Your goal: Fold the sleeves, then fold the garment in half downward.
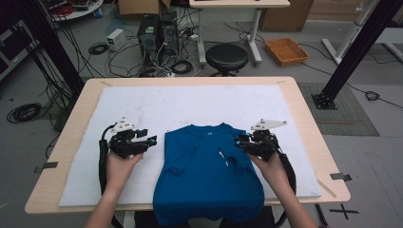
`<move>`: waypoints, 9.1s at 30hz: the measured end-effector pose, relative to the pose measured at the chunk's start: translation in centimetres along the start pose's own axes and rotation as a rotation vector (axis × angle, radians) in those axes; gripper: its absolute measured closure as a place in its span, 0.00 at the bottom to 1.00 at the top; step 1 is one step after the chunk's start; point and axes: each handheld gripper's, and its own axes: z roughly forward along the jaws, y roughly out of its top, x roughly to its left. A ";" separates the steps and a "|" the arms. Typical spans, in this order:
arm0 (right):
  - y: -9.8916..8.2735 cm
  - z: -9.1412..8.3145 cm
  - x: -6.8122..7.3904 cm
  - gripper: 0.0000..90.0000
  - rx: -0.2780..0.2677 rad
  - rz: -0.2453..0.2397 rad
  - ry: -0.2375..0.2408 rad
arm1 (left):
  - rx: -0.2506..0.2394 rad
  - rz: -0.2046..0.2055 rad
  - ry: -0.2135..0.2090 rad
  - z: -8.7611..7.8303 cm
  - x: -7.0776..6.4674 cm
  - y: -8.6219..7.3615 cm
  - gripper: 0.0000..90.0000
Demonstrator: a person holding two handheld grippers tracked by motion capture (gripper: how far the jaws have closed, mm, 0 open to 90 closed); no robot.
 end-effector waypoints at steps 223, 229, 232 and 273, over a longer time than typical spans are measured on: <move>4.9 7.0 -4.9 0.98 -0.017 0.026 -0.051 | 0.078 0.172 -0.041 9.8 -2.4 6.8 0.98; 3.5 4.4 -2.6 0.98 -0.055 -0.025 -0.045 | 0.062 0.221 -0.075 7.2 -4.3 5.6 0.98; 2.7 3.5 -1.7 0.98 -0.060 -0.047 -0.040 | 0.067 0.245 -0.085 6.3 -5.2 5.0 0.98; -6.5 -3.3 6.6 0.98 0.055 -0.143 0.022 | 0.156 0.341 -0.249 -0.2 -11.9 -3.1 0.98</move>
